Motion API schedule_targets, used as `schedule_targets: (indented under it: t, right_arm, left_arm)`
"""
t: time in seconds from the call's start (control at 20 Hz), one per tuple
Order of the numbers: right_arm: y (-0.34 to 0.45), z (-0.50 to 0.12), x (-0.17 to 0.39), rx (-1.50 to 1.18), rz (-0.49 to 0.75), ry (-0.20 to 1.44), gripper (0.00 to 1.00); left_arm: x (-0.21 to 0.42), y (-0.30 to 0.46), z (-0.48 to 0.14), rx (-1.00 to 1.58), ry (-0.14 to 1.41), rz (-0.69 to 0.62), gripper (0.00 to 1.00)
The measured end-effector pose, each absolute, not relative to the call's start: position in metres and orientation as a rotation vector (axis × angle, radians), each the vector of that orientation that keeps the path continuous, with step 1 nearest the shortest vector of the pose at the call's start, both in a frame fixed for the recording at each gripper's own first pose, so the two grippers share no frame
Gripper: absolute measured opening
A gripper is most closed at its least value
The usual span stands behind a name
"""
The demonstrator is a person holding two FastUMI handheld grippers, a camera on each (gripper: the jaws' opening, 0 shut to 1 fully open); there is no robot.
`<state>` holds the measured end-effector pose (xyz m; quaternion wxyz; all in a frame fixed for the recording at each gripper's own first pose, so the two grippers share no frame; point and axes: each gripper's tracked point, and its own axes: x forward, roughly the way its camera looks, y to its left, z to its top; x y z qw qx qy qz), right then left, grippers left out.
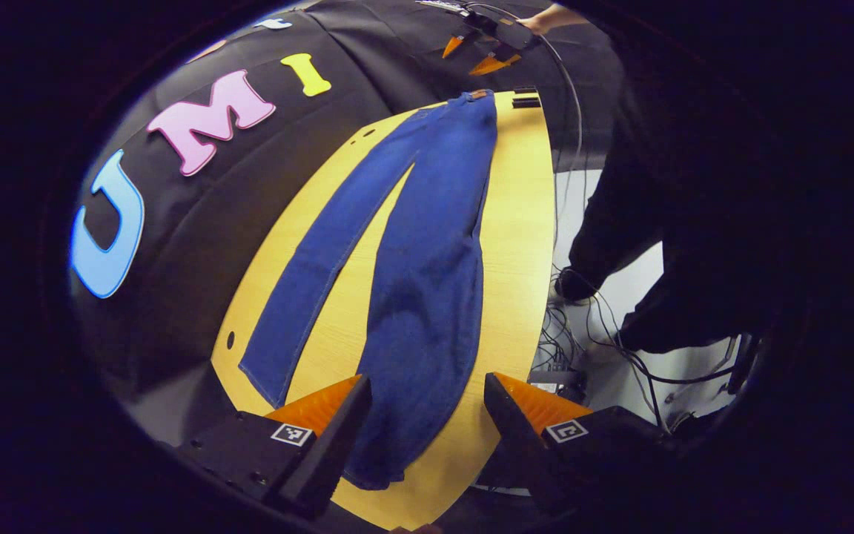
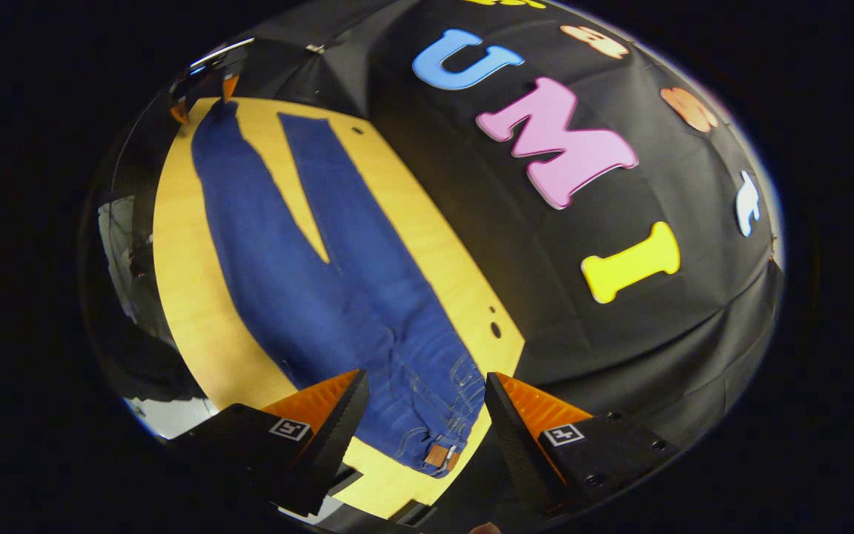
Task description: Grasp the waist and the cuffs of the jeans and fold them to make the two legs overlap; first hold the waist and fold one-third of the jeans toward the cuffs, then hold the cuffs and fold the remaining one-third in the same direction to finish folding.
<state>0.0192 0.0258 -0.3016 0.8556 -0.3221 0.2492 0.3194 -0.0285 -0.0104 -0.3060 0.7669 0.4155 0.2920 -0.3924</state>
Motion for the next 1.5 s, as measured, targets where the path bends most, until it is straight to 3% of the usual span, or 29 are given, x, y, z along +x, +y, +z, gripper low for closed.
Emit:
schedule_targets:
  t: [0.2, 0.5, 0.8, 0.95, 1.0, 1.1, 1.15, 1.35, 1.4, 1.5]
  right_arm:
    - [0.028, -0.341, 0.029, -0.690, 0.740, 0.571, 0.97]
    - [0.003, -0.378, 0.028, -0.868, 0.898, 0.578, 0.97]
    - [-0.025, -0.432, -0.009, -1.124, 1.158, 0.573, 0.97]
    - [-0.036, -0.459, -0.005, -1.230, 1.191, 0.632, 0.96]
    - [-0.034, -0.462, -0.003, -1.212, 1.199, 0.633, 0.96]
    - [-0.035, -0.467, -0.006, -1.161, 1.219, 0.700, 0.89]
    - [-0.038, -0.474, -0.013, -1.137, 1.223, 0.762, 0.72]
    - [-0.031, -0.477, -0.010, -1.122, 1.190, 0.789, 0.06]
    - [-0.035, -0.478, -0.013, -1.073, 1.171, 0.841, 0.05]
    - [-0.036, -0.470, -0.005, -0.968, 1.109, 0.901, 0.05]
  left_arm:
    - [-0.017, -0.006, -0.344, 0.947, 0.778, -0.934, 0.96]
    - [-0.008, -0.016, -0.341, 0.951, 0.795, -1.057, 0.93]
    - [-0.004, -0.014, -0.345, 0.950, 0.879, -1.073, 0.89]
    - [-0.008, -0.015, -0.344, 0.984, 0.923, -1.086, 0.88]
    - [-0.007, -0.013, -0.346, 0.981, 0.948, -1.089, 0.84]
    - [-0.010, -0.011, -0.347, 0.932, 0.995, -1.100, 0.77]
    - [-0.016, -0.012, -0.348, 0.909, 1.020, -1.105, 0.73]
    - [-0.007, -0.012, -0.349, 0.895, 1.024, -1.065, 0.23]
    - [-0.007, -0.014, -0.348, 0.869, 1.044, -1.052, 0.10]
    - [-0.004, -0.011, -0.344, 0.830, 1.078, -1.030, 0.06]
